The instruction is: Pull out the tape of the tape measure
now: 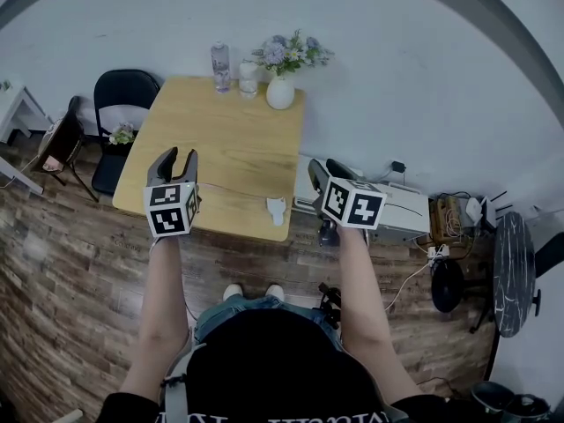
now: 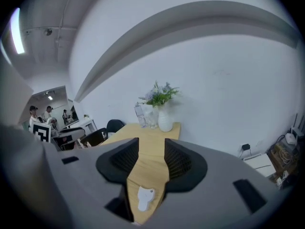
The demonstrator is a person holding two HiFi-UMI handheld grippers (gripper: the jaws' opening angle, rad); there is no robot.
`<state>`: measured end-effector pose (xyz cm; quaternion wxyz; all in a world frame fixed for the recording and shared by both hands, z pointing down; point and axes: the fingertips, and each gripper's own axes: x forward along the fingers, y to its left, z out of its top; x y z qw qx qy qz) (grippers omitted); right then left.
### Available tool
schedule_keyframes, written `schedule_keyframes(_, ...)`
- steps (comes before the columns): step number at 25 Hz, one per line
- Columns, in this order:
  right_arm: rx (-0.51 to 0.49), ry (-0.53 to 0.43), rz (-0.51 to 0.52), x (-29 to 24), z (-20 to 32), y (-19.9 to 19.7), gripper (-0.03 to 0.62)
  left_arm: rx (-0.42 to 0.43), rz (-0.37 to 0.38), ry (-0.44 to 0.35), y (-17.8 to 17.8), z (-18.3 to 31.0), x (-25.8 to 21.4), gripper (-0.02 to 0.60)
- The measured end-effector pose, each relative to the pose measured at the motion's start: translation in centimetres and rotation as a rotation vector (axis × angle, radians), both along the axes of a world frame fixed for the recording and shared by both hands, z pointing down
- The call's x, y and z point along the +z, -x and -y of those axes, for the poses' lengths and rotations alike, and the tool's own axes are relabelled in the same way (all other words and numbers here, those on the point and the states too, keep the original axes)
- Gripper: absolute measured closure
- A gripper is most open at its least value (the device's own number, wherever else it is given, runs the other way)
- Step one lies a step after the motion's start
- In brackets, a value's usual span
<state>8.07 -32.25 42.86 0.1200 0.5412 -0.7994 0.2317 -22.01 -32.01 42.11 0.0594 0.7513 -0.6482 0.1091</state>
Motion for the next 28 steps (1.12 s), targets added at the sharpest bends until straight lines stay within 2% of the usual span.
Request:
schedule_keyframes(3, -0.004, -0.078, -0.005, -2.9, 0.3, -0.6, 0.426, 0.009, -0.007, -0.066, -0.4, 0.1, -2.6, 0.434)
schedule_keyframes(9, -0.042, -0.281, -0.089, -9.0, 0.4, -0.7, 0.527, 0.038, 0.014, -0.186, -1.2, 0.2, -8.1, 0.442)
schedule_keyframes(17, -0.035, -0.544, -0.142, -15.8, -0.6, 0.1, 0.569, 0.015, 0.023, -0.337, -0.9, 0.0, -14.9, 0.554)
schedule_keyframes(23, -0.036, -0.64, -0.143, -18.6, -1.5, 0.2, 0.579, 0.074, 0.075, -0.414, -2.8, -1.1, -17.9, 0.569)
schedule_keyframes(28, -0.033, -0.707, -0.144, -20.5, -2.3, 0.2, 0.579, 0.078, 0.051, -0.461, -2.7, -1.2, -19.4, 0.569)
